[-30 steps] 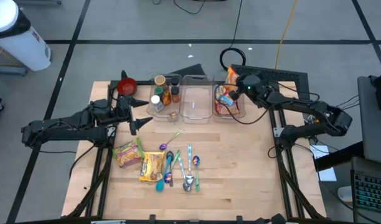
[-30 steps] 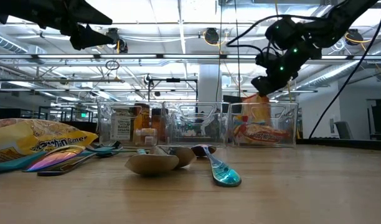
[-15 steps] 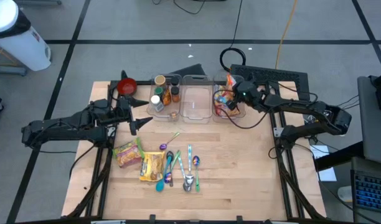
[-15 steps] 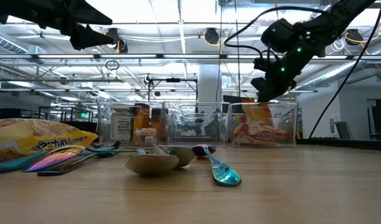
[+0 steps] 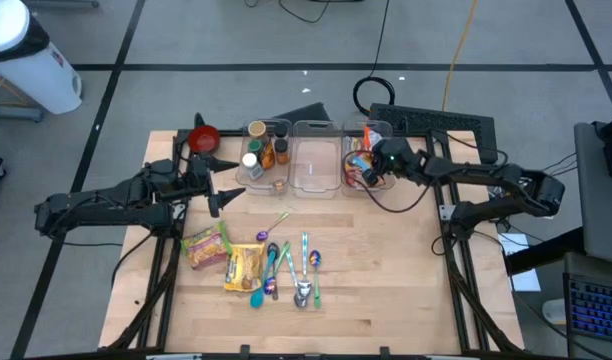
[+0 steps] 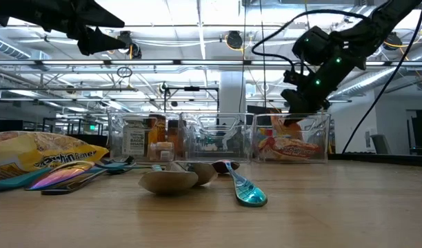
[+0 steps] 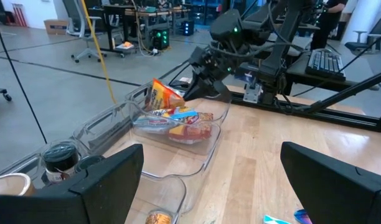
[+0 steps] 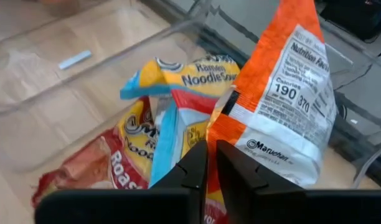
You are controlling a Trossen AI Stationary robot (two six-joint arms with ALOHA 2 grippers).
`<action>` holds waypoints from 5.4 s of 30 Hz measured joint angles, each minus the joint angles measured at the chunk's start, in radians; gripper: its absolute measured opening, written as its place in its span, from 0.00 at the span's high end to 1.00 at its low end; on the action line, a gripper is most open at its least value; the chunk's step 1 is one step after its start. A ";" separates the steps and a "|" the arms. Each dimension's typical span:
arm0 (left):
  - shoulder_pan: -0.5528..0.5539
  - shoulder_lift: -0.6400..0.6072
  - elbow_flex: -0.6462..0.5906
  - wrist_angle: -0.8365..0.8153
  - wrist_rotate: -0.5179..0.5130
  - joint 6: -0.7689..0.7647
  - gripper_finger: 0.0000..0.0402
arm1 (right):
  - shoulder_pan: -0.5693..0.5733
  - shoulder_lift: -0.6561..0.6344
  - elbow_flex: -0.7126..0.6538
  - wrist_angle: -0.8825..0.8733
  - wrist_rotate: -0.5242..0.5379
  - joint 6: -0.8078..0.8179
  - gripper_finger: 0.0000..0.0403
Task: Pick & Place Food Item
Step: Put the orange noodle pack into the right transparent bin, then put the green noodle pack into the right transparent bin
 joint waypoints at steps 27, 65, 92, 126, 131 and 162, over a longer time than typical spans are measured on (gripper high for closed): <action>0.000 0.076 0.001 0.046 -0.001 0.010 0.03 | 0.180 -0.238 -0.028 0.247 -0.352 -0.005 0.47; -0.001 0.528 0.105 -0.888 0.176 -0.538 0.03 | 0.380 -0.294 -0.029 0.268 -0.439 -0.108 0.50; -0.048 0.739 0.103 -0.898 0.238 -0.553 0.25 | 0.380 -0.293 -0.029 0.282 -0.441 -0.113 0.50; -0.048 0.738 0.127 -0.895 0.226 -0.456 0.99 | 0.380 -0.293 -0.029 0.282 -0.442 -0.109 0.50; -0.048 0.704 0.206 -0.918 0.183 -0.431 0.99 | 0.380 -0.293 -0.029 0.282 -0.442 -0.109 0.50; -0.191 0.673 0.493 -0.101 -0.246 -0.048 0.99 | 0.383 -0.293 -0.029 0.327 -0.442 -0.101 0.50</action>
